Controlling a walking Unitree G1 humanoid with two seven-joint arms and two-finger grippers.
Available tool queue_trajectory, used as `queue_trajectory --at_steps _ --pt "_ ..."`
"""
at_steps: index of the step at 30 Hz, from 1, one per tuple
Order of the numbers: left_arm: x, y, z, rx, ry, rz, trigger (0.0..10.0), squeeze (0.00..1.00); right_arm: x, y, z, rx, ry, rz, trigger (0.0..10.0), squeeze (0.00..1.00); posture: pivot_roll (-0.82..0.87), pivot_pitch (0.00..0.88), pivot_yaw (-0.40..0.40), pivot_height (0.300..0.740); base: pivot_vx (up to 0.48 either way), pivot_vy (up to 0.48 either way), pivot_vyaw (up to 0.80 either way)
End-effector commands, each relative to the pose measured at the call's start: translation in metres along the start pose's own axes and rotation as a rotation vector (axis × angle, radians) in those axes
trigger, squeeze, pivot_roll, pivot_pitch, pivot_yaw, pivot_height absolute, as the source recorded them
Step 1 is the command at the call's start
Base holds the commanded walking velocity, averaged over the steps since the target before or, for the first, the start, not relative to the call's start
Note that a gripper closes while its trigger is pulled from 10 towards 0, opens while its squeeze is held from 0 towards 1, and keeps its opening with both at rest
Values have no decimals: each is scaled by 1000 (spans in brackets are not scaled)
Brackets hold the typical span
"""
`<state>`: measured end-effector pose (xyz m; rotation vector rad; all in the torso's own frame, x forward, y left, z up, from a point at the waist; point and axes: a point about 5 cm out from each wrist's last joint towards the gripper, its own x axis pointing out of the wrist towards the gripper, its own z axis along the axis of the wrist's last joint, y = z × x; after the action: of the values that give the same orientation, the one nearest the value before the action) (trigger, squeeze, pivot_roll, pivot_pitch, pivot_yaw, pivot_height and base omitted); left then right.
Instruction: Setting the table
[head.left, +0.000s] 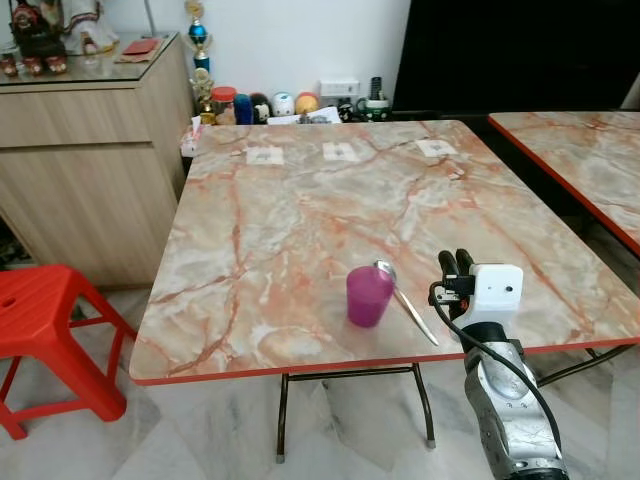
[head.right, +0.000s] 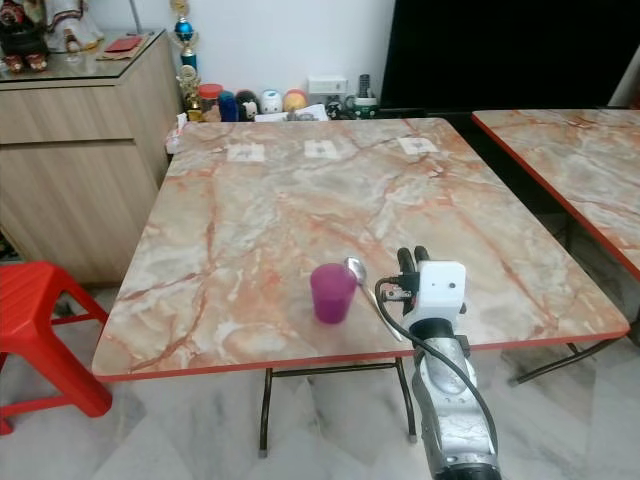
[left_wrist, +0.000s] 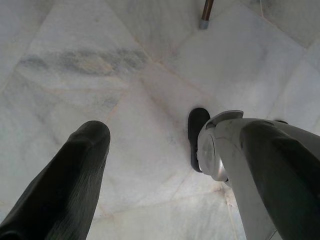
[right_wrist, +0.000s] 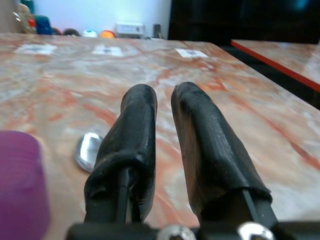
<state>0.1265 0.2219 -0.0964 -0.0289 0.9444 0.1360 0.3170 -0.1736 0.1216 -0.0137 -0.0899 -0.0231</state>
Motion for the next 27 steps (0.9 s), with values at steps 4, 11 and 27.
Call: queue_trajectory --at_steps 4,11,27 --pt "-1 -1 -4 14 14 -6 10000 0 0 -8 1 6 0 -28 10000 0 -4 37 -13 740 0 -77 0" --pt "-1 0 -4 17 14 -11 10000 0 1 -6 3 7 -15 -20 10000 0 0 39 -11 740 0 -393 517" --pt "-1 0 -5 17 17 -7 10000 0 2 -5 -9 30 83 14 10000 361 0 44 -10 740 0 0 0"
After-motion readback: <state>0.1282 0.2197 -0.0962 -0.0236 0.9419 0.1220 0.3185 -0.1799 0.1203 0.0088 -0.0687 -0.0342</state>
